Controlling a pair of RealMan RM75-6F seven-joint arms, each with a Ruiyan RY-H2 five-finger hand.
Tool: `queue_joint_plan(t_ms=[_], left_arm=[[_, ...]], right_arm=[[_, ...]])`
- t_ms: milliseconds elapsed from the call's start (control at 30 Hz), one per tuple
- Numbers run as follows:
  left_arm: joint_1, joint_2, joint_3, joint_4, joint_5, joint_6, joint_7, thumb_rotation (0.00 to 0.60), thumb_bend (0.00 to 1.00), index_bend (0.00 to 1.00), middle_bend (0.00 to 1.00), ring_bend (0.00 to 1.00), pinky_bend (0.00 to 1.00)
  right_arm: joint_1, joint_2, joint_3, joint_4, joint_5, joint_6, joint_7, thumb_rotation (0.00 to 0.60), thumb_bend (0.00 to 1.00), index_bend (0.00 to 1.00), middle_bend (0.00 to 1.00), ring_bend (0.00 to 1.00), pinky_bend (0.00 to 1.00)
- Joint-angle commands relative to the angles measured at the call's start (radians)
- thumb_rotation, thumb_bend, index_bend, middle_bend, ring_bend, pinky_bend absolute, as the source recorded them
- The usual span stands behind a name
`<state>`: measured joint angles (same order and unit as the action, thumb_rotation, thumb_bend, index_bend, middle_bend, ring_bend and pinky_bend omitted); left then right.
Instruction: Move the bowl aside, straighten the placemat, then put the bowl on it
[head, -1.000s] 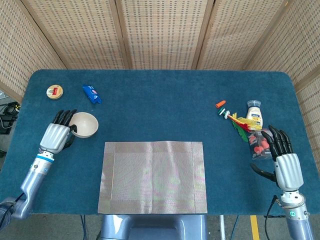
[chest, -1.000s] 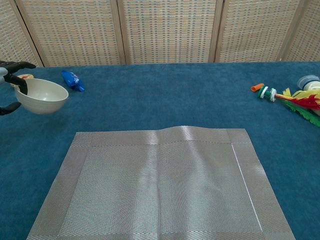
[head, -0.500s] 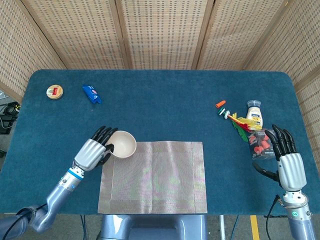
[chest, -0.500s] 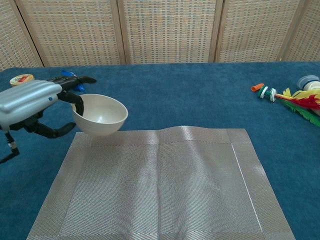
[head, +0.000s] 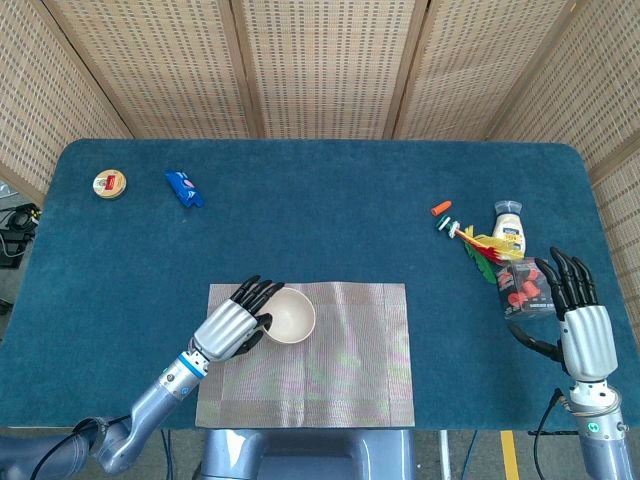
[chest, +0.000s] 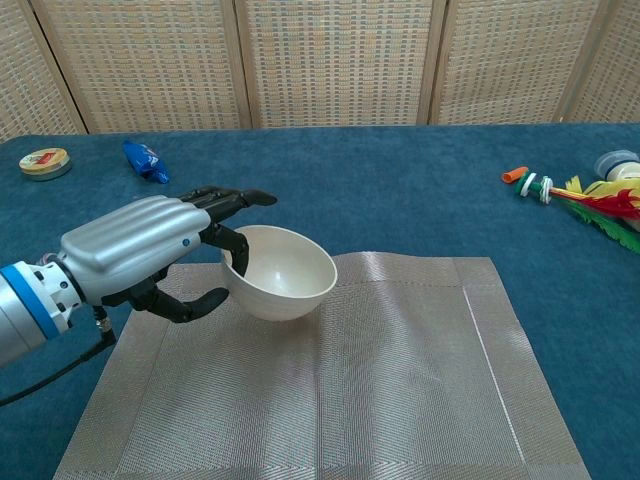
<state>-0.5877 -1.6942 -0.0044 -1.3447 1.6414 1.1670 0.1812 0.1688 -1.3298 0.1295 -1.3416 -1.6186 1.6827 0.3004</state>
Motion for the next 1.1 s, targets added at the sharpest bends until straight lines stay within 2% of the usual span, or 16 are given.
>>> queue_joint_plan(t_ms=[33, 267, 433, 600, 767, 900, 1100], left_arm=[[-0.006, -0.016, 0.002, -0.002, -0.001, -0.011, 0.013, 0.6, 0.52, 0.8, 0.0, 0.0, 0.0], [-0.033, -0.081, 0.004, -0.001, 0.0, -0.055, 0.046, 0.6, 0.52, 0.79, 0.0, 0.0, 0.0], [-0.04, -0.096, 0.013, -0.004, 0.002, -0.068, 0.066, 0.6, 0.51, 0.77, 0.0, 0.0, 0.0], [-0.035, -0.075, 0.025, -0.024, -0.023, -0.097, 0.104, 0.6, 0.44, 0.52, 0.0, 0.0, 0.0], [-0.022, -0.042, 0.032, -0.041, -0.042, -0.098, 0.131, 0.6, 0.39, 0.32, 0.0, 0.0, 0.0], [-0.007, 0.0, 0.031, -0.067, -0.05, -0.076, 0.133, 0.6, 0.37, 0.21, 0.0, 0.0, 0.0], [0.033, 0.117, 0.026, -0.131, -0.09, -0.035, 0.104, 0.6, 0.32, 0.13, 0.0, 0.0, 0.0]], right_arm=[[0.0, 0.0, 0.0, 0.0, 0.001, -0.002, 0.0, 0.6, 0.27, 0.13, 0.0, 0.0, 0.0], [-0.001, 0.003, 0.002, -0.003, 0.005, -0.002, 0.005, 0.6, 0.27, 0.13, 0.0, 0.0, 0.0], [-0.002, 0.006, 0.006, -0.004, 0.007, 0.001, 0.012, 0.6, 0.27, 0.13, 0.0, 0.0, 0.0], [-0.004, 0.01, 0.011, -0.004, 0.013, 0.004, 0.022, 0.6, 0.27, 0.13, 0.0, 0.0, 0.0], [-0.005, 0.011, 0.011, -0.005, 0.01, 0.008, 0.022, 0.6, 0.27, 0.13, 0.0, 0.0, 0.0], [-0.005, 0.009, 0.009, -0.006, 0.006, 0.008, 0.015, 0.6, 0.27, 0.13, 0.0, 0.0, 0.0], [-0.002, -0.001, -0.001, -0.005, -0.011, 0.006, -0.008, 0.6, 0.27, 0.13, 0.0, 0.0, 0.0]])
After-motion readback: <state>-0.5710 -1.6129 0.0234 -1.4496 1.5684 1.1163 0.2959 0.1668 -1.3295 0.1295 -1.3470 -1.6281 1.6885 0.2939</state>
